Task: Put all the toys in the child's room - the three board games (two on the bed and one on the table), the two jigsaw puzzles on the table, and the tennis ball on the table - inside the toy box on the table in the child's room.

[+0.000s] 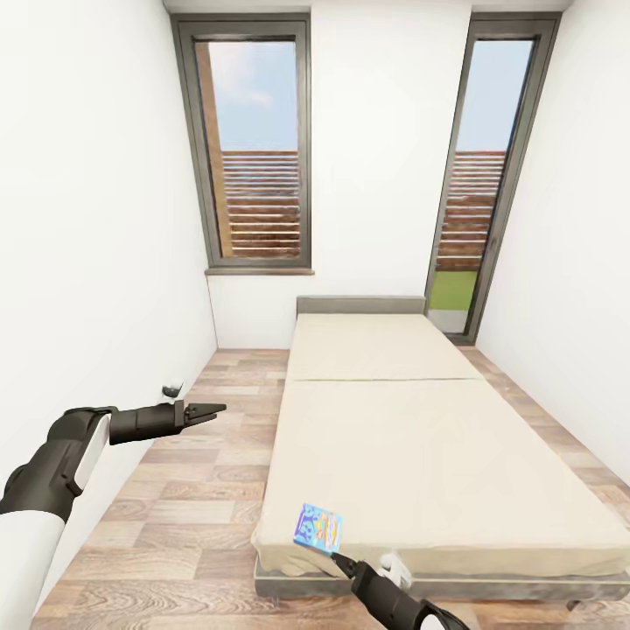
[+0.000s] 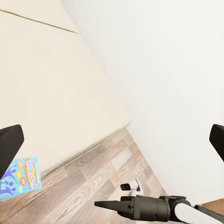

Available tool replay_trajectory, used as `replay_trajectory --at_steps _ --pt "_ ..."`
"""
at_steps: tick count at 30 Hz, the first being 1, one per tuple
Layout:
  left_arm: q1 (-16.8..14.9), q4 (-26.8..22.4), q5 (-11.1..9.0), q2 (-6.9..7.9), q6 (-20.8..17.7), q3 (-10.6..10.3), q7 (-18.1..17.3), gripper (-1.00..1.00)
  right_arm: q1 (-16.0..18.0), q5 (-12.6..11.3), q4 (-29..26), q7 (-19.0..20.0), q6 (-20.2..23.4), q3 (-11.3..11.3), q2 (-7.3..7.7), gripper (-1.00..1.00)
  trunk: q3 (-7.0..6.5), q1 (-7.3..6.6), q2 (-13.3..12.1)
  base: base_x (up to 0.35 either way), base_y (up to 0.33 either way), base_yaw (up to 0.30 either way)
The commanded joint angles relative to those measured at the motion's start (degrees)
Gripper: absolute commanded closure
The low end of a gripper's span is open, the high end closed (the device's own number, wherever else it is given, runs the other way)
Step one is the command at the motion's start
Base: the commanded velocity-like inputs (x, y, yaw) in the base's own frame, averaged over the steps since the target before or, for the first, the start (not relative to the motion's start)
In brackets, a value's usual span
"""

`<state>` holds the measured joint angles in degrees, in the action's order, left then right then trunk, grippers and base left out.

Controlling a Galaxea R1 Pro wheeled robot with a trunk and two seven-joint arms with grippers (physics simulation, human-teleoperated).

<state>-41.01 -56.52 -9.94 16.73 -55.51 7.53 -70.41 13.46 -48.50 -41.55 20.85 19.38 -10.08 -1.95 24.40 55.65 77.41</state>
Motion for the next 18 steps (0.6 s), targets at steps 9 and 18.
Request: replay_trajectory --at_steps 9,18 --pt "0.0 0.0 -0.2 -0.03 -0.4 0.0 -0.1 -1.00 0.1 -3.1 1.2 0.0 1.0 1.6 -0.88 -1.00 1.68 1.98 3.7 0.000 0.000 0.000" --pt "0.0 0.0 -0.2 -0.04 -0.4 0.0 -0.1 -1.00 0.5 -12.9 5.7 0.1 1.6 4.1 -0.21 -1.00 3.30 3.96 7.3 0.000 0.000 0.000"
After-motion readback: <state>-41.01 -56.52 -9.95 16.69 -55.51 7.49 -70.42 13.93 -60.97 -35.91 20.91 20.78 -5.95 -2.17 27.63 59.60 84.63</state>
